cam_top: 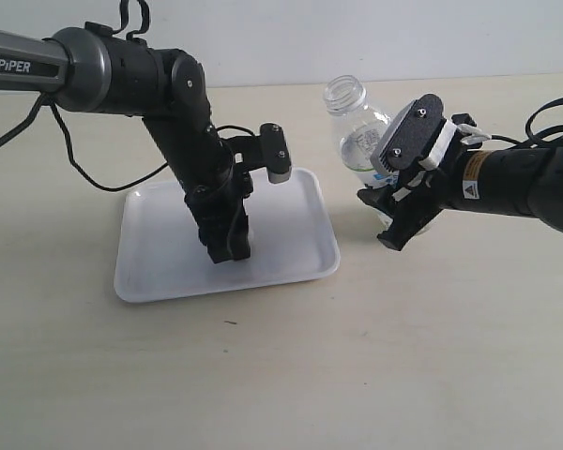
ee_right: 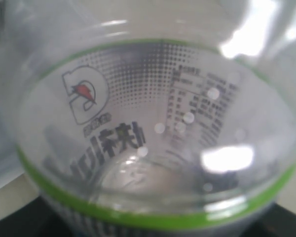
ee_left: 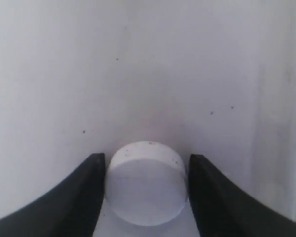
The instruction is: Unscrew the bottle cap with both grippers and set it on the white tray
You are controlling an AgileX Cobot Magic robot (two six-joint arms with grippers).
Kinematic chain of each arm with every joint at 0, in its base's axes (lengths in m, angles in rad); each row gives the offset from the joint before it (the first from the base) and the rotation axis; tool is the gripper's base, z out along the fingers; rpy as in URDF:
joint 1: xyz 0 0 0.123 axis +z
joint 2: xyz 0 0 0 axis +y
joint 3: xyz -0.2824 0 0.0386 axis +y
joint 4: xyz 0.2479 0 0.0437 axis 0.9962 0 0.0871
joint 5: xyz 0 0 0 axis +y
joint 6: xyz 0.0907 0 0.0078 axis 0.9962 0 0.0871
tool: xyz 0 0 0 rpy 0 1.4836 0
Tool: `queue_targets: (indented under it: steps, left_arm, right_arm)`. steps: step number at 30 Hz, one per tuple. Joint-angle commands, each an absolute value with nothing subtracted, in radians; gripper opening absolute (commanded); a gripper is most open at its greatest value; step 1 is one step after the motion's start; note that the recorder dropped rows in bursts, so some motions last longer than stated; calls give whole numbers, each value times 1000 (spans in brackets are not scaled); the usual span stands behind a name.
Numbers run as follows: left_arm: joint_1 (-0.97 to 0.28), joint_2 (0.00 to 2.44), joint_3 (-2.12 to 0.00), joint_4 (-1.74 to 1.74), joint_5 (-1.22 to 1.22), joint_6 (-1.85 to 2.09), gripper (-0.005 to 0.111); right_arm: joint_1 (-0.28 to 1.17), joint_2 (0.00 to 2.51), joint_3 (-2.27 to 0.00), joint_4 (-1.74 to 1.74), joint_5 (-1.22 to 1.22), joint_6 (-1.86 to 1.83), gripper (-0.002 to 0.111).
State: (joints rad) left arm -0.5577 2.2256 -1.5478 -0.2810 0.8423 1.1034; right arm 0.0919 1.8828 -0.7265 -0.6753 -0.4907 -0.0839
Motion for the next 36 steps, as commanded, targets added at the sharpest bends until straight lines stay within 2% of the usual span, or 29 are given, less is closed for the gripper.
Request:
queue_targets:
  steps: [1, 10, 15, 18, 21, 22, 28, 36]
  left_arm:
    - [-558, 2228, -1544, -252, 820, 1064, 66]
    - [-558, 2171, -1544, -215, 829, 960, 68]
    - [-558, 2093, -1544, -188, 937, 887, 64]
    - [-558, 2049, -1544, -188, 1018, 846, 47]
    - [-558, 2009, -1544, -188, 1118, 809, 15]
    - [-558, 1996, -1544, -188, 1150, 804, -1]
    - [-558, 1890, -1499, -250, 1110, 699, 0]
    - [-558, 1544, -1237, -393, 749, 619, 0]
  right_arm:
    - [88, 1899, -717, -679, -405, -85, 0]
    - [88, 1899, -717, -679, -405, -82, 0]
    - [88, 1899, -717, -679, -415, -39, 0]
    - [88, 1895, -717, -671, -441, -8, 0]
    - [88, 1888, -717, -616, -482, 58, 0]
    - [88, 1886, -717, -608, -498, 80, 0]
    - [88, 1886, -715, -592, -601, 139, 0]
    - [88, 1919, -715, -549, -668, 160, 0]
